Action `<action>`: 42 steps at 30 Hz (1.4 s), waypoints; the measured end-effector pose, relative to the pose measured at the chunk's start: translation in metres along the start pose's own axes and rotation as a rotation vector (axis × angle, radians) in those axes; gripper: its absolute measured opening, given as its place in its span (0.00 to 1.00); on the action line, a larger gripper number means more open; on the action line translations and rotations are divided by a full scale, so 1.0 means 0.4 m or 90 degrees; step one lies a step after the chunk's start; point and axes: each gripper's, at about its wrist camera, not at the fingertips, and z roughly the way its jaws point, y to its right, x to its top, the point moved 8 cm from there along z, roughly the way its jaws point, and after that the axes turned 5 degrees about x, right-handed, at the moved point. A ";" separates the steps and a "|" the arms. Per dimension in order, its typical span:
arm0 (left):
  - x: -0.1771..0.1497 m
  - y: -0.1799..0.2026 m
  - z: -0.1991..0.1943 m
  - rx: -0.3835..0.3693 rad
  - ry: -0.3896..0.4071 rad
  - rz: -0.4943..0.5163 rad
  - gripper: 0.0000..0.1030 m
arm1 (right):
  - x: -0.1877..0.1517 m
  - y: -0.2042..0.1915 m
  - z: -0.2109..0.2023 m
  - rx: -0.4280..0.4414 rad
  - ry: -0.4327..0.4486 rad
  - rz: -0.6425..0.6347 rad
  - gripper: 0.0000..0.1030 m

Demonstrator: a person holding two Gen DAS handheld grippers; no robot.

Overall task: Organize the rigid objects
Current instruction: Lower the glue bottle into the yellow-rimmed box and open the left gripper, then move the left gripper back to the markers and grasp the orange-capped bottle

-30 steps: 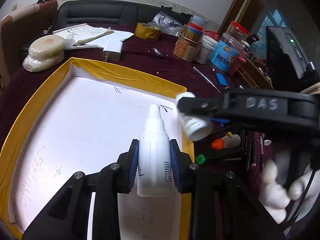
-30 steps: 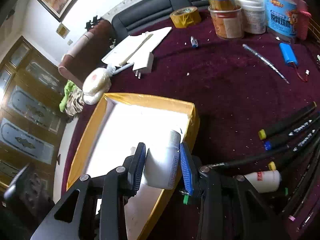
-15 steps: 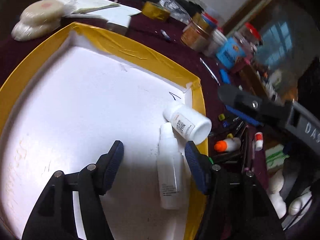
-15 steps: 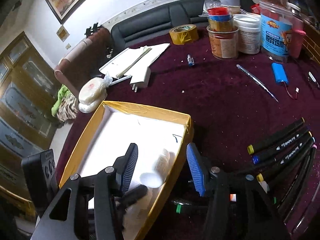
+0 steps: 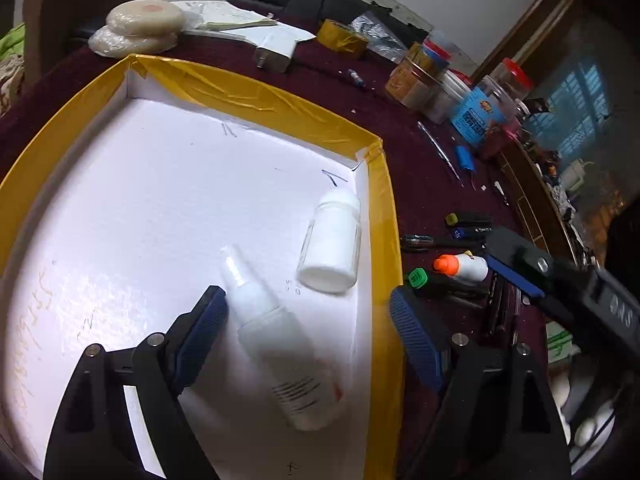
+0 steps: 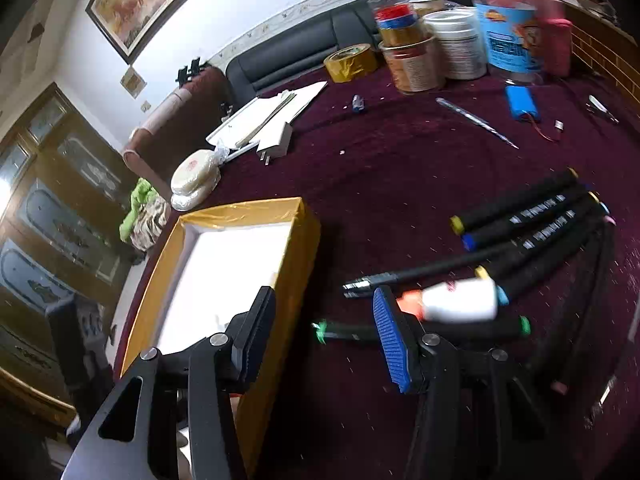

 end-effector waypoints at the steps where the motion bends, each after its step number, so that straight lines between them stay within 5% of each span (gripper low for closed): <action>1: -0.001 -0.002 -0.001 0.004 -0.001 -0.005 0.81 | -0.005 0.006 -0.014 0.001 0.006 0.001 0.44; 11: -0.001 0.087 -0.102 0.084 0.088 0.081 0.81 | -0.008 0.090 -0.144 -0.055 0.085 -0.025 0.45; 17: -0.016 0.164 -0.122 0.103 0.110 0.146 0.81 | 0.011 0.143 -0.250 -0.135 0.174 -0.061 0.47; 21: -0.029 0.204 -0.121 0.113 0.112 0.168 0.81 | 0.029 0.168 -0.342 -0.222 0.273 -0.104 0.81; 24: -0.039 0.231 -0.115 0.123 0.110 0.184 0.81 | 0.049 0.209 -0.391 -0.253 0.322 -0.095 0.86; 31: -0.060 0.283 -0.094 0.144 0.100 0.219 0.81 | 0.077 0.360 -0.398 -0.257 0.305 -0.002 0.86; 42: -0.084 0.337 -0.042 0.173 0.074 0.253 0.81 | 0.065 0.479 -0.376 -0.290 0.308 0.025 0.86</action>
